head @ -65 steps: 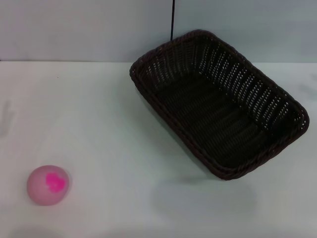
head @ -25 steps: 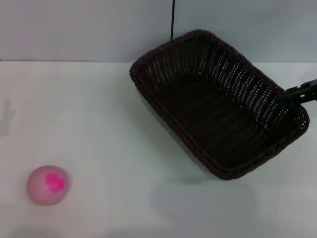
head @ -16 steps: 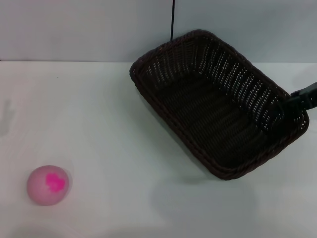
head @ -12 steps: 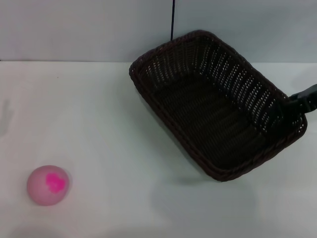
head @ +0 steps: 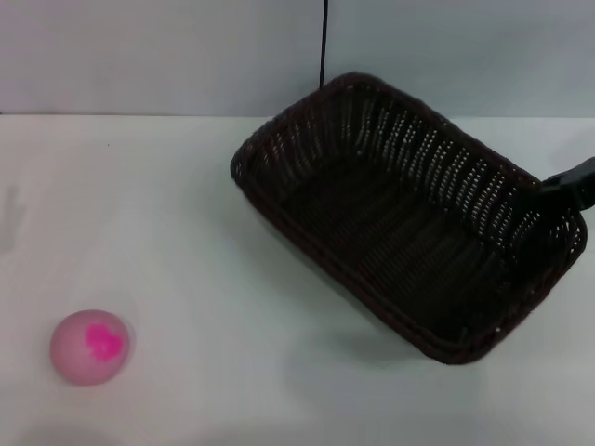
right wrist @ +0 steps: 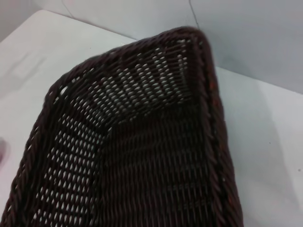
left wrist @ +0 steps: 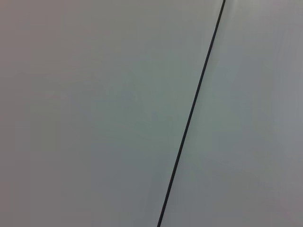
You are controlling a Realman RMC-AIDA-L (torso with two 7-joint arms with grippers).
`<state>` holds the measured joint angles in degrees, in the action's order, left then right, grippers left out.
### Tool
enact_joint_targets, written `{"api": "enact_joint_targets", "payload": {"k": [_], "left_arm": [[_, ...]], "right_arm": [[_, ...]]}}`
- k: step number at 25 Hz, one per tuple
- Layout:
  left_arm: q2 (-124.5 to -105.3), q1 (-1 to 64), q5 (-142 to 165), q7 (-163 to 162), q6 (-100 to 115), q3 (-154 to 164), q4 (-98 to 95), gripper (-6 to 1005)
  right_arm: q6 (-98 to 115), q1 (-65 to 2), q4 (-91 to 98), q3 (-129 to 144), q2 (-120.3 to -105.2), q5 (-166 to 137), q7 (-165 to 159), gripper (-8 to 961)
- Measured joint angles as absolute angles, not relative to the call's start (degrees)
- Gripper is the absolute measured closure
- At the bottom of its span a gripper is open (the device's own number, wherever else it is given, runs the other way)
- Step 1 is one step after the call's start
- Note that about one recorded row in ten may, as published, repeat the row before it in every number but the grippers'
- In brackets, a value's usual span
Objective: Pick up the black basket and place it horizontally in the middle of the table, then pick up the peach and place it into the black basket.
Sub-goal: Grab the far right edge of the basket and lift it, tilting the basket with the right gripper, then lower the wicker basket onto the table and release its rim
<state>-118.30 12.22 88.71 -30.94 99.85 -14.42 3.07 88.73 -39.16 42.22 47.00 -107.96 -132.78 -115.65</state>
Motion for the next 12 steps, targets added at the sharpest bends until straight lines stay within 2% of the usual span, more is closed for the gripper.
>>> {"api": "enact_joint_targets", "payload": {"k": [3,8,12], "left_arm": [[-118.3,12.22,88.72,-30.94,99.82,-14.42,3.07,142],[-118.33,12.22,88.79,-30.94,99.63,-14.42,3.07,142],[-118.38,12.21,88.72,-30.94,99.45,-14.42,3.08,141]], "right_arm": [[88.87,-38.58,42.96,46.05,-108.46,-131.95,-114.18,729],[90.59,-36.84,45.17,43.2,-109.18,-128.39,-111.14,758],[93.25,-34.97,45.97,40.48,-109.16,-121.69,-107.37,760]]}}
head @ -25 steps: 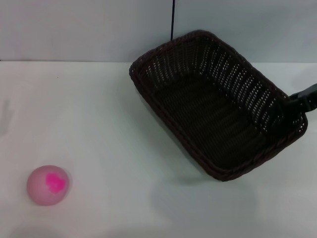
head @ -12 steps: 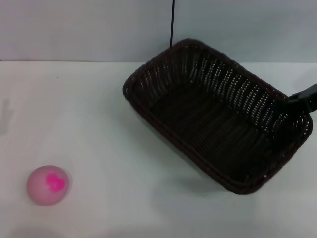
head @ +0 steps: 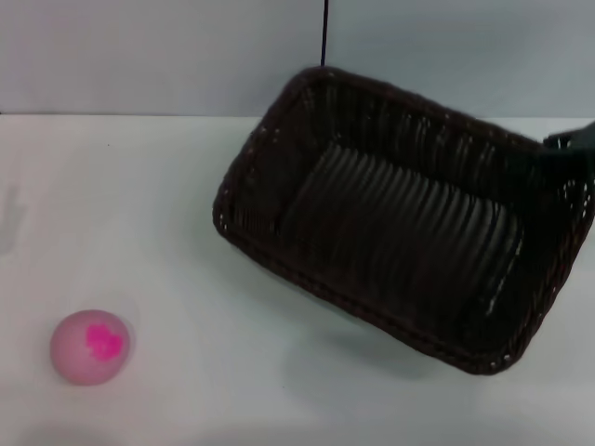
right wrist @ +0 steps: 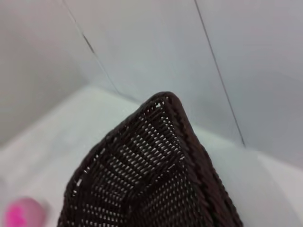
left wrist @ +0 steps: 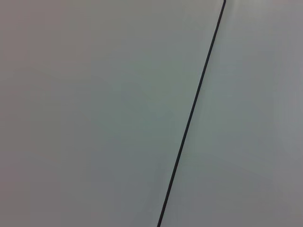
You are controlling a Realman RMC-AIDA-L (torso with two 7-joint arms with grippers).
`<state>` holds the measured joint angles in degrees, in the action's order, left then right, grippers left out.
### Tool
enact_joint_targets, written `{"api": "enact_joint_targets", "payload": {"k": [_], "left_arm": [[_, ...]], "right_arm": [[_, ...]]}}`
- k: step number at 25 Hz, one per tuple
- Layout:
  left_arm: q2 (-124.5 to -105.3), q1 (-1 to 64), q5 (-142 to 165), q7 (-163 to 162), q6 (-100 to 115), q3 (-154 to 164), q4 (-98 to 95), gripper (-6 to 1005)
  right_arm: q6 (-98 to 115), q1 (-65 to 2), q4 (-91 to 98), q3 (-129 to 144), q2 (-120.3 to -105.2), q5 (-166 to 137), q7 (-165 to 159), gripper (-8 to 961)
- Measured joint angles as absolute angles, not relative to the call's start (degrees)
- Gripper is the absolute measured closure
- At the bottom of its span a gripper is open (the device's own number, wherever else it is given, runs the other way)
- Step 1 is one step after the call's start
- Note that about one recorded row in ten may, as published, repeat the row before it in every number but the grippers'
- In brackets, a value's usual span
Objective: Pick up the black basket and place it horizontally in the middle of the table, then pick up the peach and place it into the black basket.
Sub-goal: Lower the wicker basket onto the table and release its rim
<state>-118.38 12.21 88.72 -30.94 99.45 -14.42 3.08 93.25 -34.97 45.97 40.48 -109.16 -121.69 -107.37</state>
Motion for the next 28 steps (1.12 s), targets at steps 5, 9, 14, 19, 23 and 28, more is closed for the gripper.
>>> {"api": "enact_joint_targets", "payload": {"k": [5,9,14,19,23,28], "left_arm": [[-118.39,12.22,88.7,-30.94,99.45,-14.42,3.08,141],[-118.39,12.21,88.68,-30.94,99.45,-14.42,3.08,141],[-118.39,12.21,88.68,-30.94,99.44,-14.42,3.08,141],[-118.39,12.21,88.78,-30.94,99.13,-14.36,3.08,141],[-118.41,12.22,89.03,-30.94,99.04,-14.13,3.11,140],[-118.46,12.21,89.04,-30.94,98.81,-13.97,3.65,140]], "right_arm": [[95.66,-33.69,46.0,38.51,-108.87,-115.59,-104.65,759],[99.87,-33.14,46.14,37.36,-108.75,-111.17,-100.39,759],[104.91,-34.89,48.12,39.09,-107.27,-112.06,-98.72,760],[106.96,-38.09,49.36,43.19,-106.1,-116.85,-97.91,760],[106.7,-39.94,48.94,46.26,-106.52,-118.94,-97.59,761],[104.12,-41.86,48.4,48.35,-110.67,-123.84,-95.56,762]]}}
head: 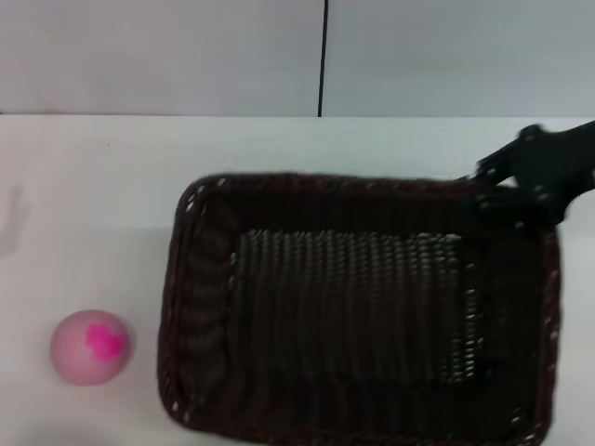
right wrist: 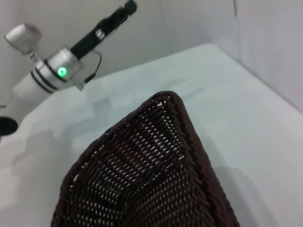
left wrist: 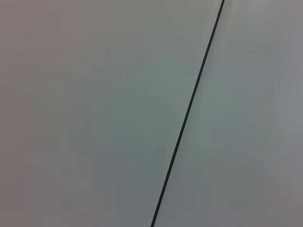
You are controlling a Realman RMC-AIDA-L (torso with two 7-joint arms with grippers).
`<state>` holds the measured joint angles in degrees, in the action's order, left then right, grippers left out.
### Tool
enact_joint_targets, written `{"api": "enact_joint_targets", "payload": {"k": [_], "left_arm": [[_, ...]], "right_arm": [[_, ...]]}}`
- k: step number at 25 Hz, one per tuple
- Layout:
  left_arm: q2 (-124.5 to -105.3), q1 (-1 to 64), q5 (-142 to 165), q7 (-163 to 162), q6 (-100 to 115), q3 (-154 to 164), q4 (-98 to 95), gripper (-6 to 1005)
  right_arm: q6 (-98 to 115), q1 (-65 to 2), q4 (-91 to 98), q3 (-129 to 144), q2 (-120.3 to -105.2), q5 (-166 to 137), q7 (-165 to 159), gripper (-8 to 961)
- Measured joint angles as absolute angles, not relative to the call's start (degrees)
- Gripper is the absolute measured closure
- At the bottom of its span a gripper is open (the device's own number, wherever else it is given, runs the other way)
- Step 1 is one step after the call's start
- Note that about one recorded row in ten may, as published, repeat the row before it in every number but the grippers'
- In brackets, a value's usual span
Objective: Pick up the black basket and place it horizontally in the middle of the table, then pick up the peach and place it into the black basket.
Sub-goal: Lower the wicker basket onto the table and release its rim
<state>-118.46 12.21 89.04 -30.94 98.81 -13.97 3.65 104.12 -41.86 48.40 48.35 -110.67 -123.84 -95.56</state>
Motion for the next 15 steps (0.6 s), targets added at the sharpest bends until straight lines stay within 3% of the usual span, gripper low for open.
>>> {"api": "enact_joint_targets", "payload": {"k": [2,6,15], "left_arm": [[-118.44,12.22,89.04,-30.94,98.74,-13.88,3.68,140],[-118.48,12.2,89.03,-30.94,98.68,-13.26,3.81,142],[-118.49,12.23,89.03,-30.94,98.55,-13.14,3.96,149]], "right_arm": [[102.46,-42.64,47.71,48.48,-113.14,-126.2,-94.27,762],[100.18,-43.18,46.22,49.4,-114.93,-127.73,-93.37,763],[98.45,-44.43,42.0,49.84,-115.11,-127.73,-91.51,764]]}}
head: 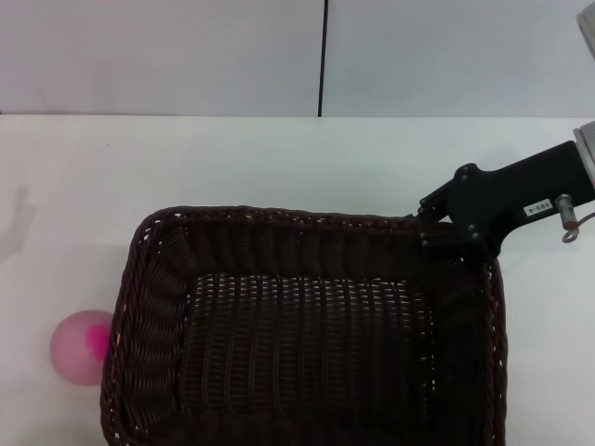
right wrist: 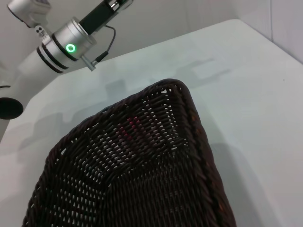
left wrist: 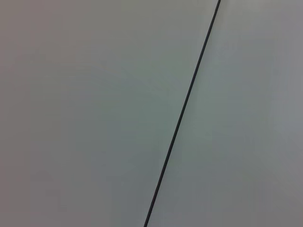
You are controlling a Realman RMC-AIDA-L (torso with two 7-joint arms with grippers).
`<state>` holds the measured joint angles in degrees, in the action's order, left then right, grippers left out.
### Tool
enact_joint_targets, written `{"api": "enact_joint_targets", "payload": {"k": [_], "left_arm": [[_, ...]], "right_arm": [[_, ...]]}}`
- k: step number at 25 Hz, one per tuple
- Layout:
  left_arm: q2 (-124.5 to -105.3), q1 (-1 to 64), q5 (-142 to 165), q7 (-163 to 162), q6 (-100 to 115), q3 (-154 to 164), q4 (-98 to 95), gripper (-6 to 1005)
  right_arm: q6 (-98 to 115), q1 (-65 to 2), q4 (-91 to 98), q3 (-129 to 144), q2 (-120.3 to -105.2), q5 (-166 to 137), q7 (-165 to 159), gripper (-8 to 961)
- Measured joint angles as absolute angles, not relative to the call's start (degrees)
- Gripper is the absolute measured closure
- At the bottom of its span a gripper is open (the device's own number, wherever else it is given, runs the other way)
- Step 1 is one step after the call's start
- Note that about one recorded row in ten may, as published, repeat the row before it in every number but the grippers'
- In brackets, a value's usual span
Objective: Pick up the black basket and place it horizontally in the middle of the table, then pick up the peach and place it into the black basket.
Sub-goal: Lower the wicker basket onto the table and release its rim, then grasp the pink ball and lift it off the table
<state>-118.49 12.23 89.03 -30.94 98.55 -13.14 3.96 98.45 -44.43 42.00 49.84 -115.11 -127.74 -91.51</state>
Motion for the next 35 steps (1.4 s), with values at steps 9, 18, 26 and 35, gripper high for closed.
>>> {"api": "enact_joint_targets", "payload": {"k": [9,18,26,35], "left_arm": [[-118.47,12.09,89.03,-30.94,97.76,-12.39,4.48,155],[-118.47,11.68,89.03,-30.94,97.11,-11.71,4.48,162],[-118.43,11.9,89.02,-30.94,95.83,-10.73,4.48,167],[-118.09,11.6,89.03,-35.82,96.28,-9.7,1.99,176]], "right_arm": [[95.77,-45.15,40.09,49.34,-115.22,-126.71,-89.36,739],[90.98,-45.35,38.12,49.16,-115.22,-124.17,-86.7,711],[83.65,-39.59,35.67,44.92,-116.23,-109.28,-74.15,472],[81.9,-25.66,33.73,31.98,-118.82,-85.67,-67.1,468]]}}
